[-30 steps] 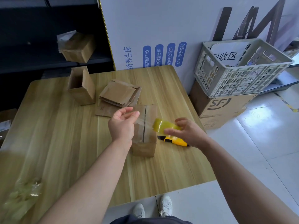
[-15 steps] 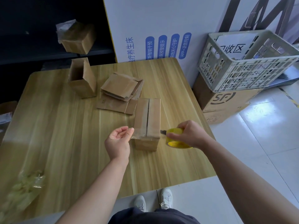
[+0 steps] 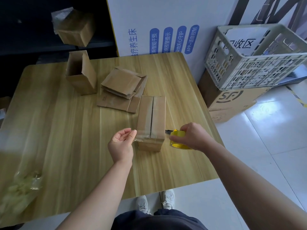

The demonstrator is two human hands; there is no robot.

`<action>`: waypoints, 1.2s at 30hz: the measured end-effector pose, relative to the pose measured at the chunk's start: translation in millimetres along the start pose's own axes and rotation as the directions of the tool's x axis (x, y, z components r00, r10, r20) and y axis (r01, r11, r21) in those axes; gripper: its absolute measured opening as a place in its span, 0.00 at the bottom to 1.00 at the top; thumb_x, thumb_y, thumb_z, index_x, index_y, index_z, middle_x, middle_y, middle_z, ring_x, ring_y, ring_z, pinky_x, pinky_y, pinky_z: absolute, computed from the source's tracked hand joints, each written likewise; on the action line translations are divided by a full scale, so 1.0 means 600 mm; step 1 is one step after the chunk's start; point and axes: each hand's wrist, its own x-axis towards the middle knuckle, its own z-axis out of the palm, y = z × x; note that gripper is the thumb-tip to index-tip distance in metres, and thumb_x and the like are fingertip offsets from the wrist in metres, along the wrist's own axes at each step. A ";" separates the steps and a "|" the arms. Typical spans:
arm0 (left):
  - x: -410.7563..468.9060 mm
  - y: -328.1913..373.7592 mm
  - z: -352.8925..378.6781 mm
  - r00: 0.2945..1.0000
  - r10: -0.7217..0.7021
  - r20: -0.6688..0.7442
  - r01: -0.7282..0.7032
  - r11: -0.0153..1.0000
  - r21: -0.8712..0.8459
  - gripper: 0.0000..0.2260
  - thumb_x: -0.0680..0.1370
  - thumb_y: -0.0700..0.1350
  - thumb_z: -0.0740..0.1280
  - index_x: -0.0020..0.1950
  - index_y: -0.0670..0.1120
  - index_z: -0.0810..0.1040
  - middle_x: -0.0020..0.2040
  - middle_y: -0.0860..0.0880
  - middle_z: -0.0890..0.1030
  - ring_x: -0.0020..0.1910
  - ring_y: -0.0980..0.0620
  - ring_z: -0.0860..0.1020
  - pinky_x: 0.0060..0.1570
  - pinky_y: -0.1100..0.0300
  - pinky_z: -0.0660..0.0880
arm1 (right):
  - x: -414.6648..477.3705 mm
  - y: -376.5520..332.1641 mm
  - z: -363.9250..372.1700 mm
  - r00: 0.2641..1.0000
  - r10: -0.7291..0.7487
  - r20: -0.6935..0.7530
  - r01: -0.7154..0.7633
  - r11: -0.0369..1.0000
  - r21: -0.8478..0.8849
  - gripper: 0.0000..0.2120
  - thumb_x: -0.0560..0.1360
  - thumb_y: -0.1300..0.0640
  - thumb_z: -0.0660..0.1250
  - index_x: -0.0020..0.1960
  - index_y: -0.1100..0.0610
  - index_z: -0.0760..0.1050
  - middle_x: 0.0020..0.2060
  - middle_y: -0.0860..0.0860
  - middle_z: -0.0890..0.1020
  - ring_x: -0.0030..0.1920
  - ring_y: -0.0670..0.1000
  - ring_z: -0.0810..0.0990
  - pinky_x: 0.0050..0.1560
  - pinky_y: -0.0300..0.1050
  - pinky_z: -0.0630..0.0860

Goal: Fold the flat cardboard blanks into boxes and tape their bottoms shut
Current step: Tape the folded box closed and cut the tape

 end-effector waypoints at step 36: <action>0.005 0.027 -0.008 0.687 0.536 0.490 -0.700 0.308 0.644 0.09 0.77 0.43 0.68 0.55 0.44 0.83 0.55 0.48 0.81 0.54 0.47 0.78 0.55 0.55 0.74 | 0.014 -0.036 0.057 0.986 0.126 0.106 -0.134 0.988 0.071 0.28 0.73 0.34 0.64 0.62 0.56 0.77 0.43 0.49 0.77 0.43 0.50 0.77 0.31 0.40 0.68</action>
